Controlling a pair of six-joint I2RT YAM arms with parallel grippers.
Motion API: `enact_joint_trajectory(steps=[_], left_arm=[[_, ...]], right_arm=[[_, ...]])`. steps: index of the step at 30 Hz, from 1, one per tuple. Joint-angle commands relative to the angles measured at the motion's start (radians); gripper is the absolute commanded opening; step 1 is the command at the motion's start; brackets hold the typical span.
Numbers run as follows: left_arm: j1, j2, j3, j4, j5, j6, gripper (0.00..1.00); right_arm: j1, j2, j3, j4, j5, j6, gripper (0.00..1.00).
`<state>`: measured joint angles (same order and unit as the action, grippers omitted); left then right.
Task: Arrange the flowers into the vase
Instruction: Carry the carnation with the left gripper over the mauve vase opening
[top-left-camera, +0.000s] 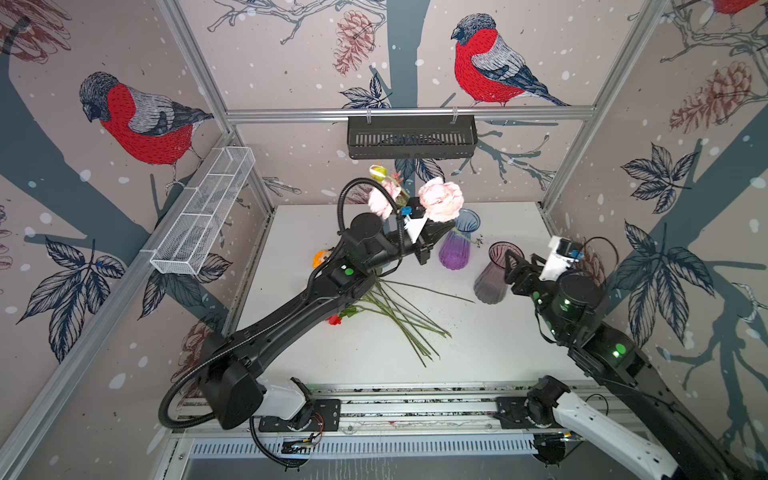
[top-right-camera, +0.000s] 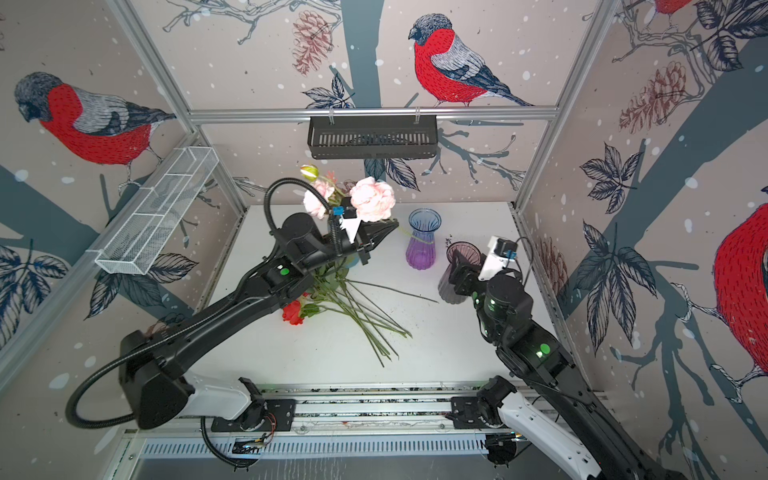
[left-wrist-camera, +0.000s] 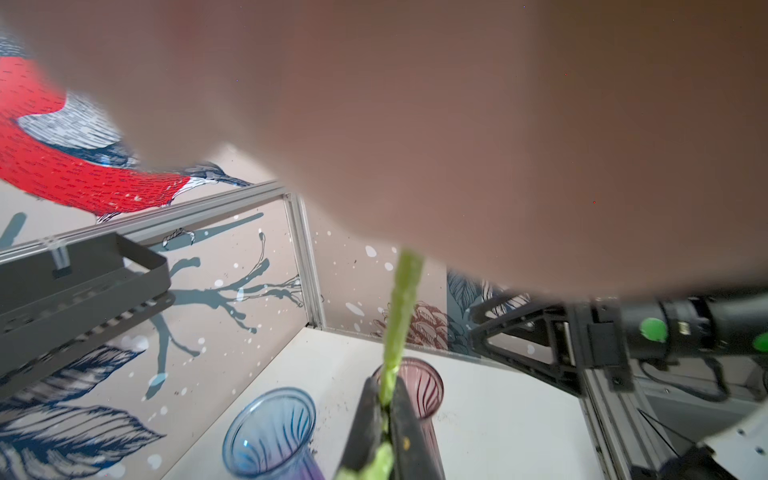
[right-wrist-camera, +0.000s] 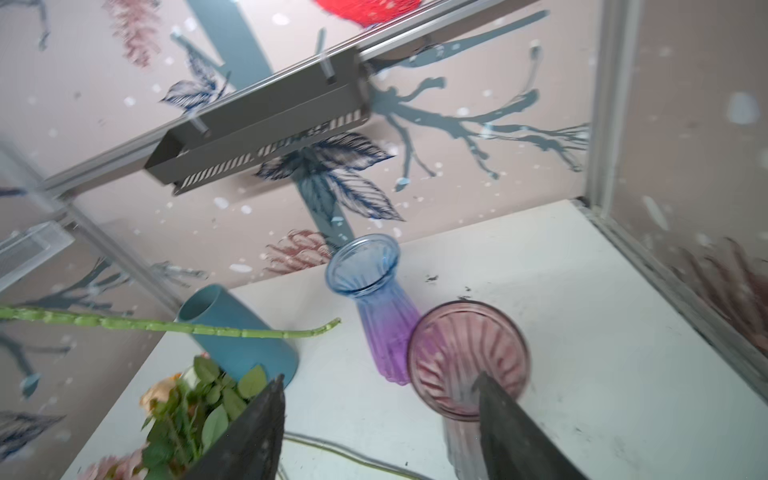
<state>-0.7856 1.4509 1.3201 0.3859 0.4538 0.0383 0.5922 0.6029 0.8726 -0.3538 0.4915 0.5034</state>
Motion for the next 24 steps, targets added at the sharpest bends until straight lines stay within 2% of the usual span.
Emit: enact_joint_trajectory(steps=[1, 5, 8, 15, 24], left_arm=[[-0.055, 0.109, 0.131, -0.032, -0.064, 0.053, 0.0], [-0.108, 0.244, 0.285, -0.123, -0.097, 0.111, 0.0], [-0.128, 0.312, 0.358, -0.177, -0.128, 0.136, 0.0], [-0.145, 0.462, 0.513, -0.261, -0.125, 0.139, 0.0], [-0.197, 0.666, 0.836, -0.588, -0.204, 0.246, 0.0]], right_arm=[[-0.08, -0.054, 0.04, -0.144, 0.096, 0.076, 0.72], [-0.147, -0.09, 0.091, -0.192, 0.077, 0.041, 0.73], [-0.149, -0.113, 0.115, -0.208, 0.098, 0.02, 0.73], [-0.146, -0.125, 0.124, -0.209, 0.099, -0.005, 0.73], [-0.144, -0.125, 0.122, -0.204, 0.092, -0.018, 0.74]])
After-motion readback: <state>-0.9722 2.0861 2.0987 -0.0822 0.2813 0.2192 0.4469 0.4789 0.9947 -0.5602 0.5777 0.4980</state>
